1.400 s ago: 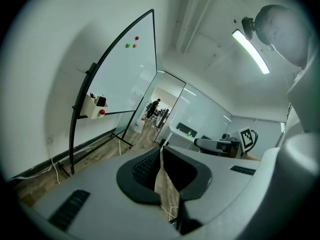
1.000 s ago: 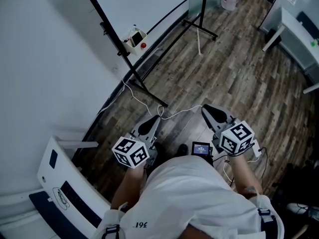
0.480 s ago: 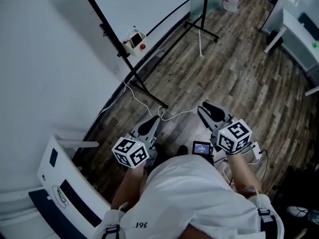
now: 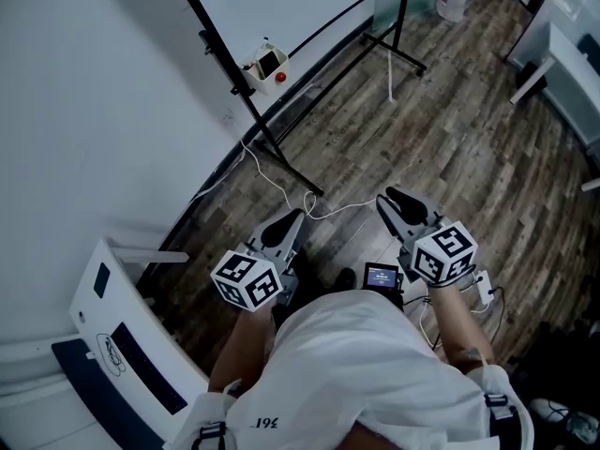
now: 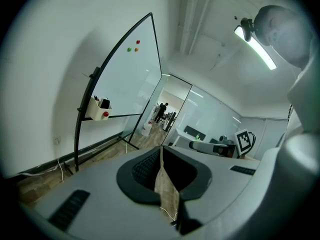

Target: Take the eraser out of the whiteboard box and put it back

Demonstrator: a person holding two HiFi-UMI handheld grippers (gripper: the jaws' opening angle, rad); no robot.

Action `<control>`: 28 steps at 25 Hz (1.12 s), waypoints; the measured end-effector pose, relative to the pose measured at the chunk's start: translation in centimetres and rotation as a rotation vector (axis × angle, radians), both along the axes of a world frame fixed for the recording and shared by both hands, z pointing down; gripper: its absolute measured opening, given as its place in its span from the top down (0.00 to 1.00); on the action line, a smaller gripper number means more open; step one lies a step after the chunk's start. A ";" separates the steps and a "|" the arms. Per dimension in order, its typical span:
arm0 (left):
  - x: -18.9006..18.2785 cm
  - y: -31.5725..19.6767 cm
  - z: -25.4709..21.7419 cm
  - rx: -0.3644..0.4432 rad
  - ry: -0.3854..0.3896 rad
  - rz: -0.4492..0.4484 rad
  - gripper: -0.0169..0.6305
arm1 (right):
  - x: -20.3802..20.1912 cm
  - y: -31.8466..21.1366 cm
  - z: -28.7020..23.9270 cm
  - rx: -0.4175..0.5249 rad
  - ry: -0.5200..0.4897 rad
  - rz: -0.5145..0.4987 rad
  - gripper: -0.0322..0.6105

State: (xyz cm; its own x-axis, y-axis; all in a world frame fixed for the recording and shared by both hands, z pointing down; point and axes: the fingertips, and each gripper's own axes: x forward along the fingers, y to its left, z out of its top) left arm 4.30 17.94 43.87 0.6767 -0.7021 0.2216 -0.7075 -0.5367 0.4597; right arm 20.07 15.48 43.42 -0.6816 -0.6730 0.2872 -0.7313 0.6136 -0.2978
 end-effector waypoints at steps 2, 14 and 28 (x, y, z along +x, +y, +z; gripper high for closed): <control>-0.7 -0.5 0.2 -0.003 0.000 -0.008 0.96 | -0.8 -0.4 0.2 -0.003 0.002 -0.011 0.79; -5.7 -8.4 0.6 0.010 0.014 -0.013 0.96 | -5.6 -7.4 0.0 0.014 0.033 0.002 0.79; -11.0 -18.5 0.7 0.009 0.013 0.058 0.92 | -11.9 -16.5 -0.6 0.011 0.069 0.066 0.75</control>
